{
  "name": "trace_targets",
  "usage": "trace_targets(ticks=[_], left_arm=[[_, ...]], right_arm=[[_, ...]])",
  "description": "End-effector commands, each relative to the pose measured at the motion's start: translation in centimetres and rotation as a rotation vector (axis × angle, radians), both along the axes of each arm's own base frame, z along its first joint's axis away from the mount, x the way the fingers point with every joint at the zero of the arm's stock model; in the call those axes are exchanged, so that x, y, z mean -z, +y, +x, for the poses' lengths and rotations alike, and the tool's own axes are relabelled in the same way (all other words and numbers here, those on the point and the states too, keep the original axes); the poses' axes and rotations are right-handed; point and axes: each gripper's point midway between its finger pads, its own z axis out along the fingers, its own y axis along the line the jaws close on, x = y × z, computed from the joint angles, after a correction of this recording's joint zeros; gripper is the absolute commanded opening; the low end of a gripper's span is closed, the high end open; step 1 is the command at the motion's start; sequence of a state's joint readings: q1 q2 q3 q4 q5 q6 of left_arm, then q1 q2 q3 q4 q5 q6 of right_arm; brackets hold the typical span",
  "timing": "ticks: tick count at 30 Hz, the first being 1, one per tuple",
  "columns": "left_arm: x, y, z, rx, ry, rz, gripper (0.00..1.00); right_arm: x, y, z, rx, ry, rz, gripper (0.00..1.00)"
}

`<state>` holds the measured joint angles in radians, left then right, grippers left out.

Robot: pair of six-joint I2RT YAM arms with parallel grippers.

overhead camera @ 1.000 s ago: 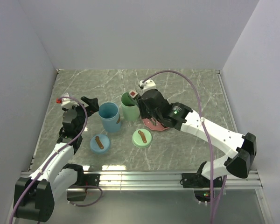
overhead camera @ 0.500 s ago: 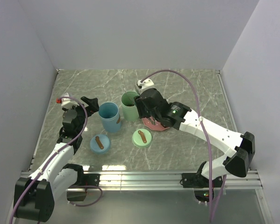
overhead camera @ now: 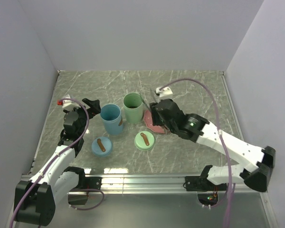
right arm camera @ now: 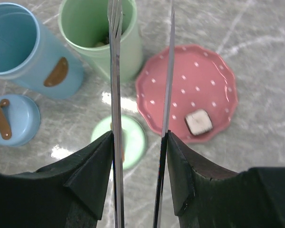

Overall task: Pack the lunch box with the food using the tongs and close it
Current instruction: Pick up the food using the clamp

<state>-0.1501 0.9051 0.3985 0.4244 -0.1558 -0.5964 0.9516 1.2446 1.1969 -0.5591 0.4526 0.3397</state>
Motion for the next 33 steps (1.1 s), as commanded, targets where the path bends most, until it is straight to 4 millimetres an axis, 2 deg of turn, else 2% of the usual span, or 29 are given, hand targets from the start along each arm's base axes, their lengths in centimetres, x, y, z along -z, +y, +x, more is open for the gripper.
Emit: trace_targets(ticks=[1, 2, 3, 5, 8, 9, 11, 12, 17, 26, 33], left_arm=[[-1.7, 0.2, 0.1, -0.012, -0.053, -0.017, 0.99], [-1.7, 0.3, 0.1, -0.013, -0.054, -0.017, 0.99], [-1.8, 0.3, 0.1, -0.013, -0.056, -0.017, 1.0], [-1.8, 0.3, 0.0, -0.015, -0.057, -0.019, 0.99], [-1.9, 0.3, -0.1, -0.015, -0.059, -0.019, 1.0], [-1.9, 0.3, -0.1, -0.015, -0.059, -0.019, 0.99], [-1.9, 0.3, -0.2, -0.012, -0.062, -0.021, 0.99], [-1.9, 0.3, -0.2, -0.012, -0.062, -0.024, 0.99], [-2.1, 0.3, -0.4, -0.012, -0.069, -0.024, 0.99], [-2.2, 0.3, -0.5, -0.009, -0.074, -0.028, 0.99], [-2.1, 0.3, -0.5, -0.007, -0.072, -0.028, 0.99]], right_arm=[[-1.1, -2.7, -0.8, 0.106, -0.042, 0.072, 0.55], [-1.2, -3.6, -1.2, 0.128, -0.042, 0.095, 0.55], [-0.2, -4.1, -1.7, 0.135, -0.027, 0.084, 0.55], [0.3, -5.0, -2.3, 0.159, -0.016, 0.111, 0.55], [2.7, -5.8, -3.1, 0.195, 0.03, 0.108, 0.55], [4.2, -6.2, -3.4, 0.206, 0.054, 0.09, 0.55], [5.5, -6.4, -3.9, 0.225, 0.082, 0.111, 0.55], [7.2, -6.7, -4.4, 0.227, 0.112, 0.092, 0.55], [10.2, -8.0, -5.7, 0.278, 0.177, 0.085, 0.55], [12.8, -8.5, -6.7, 0.294, 0.227, 0.082, 0.55], [12.8, -9.2, -6.5, 0.334, 0.217, 0.059, 0.55]])
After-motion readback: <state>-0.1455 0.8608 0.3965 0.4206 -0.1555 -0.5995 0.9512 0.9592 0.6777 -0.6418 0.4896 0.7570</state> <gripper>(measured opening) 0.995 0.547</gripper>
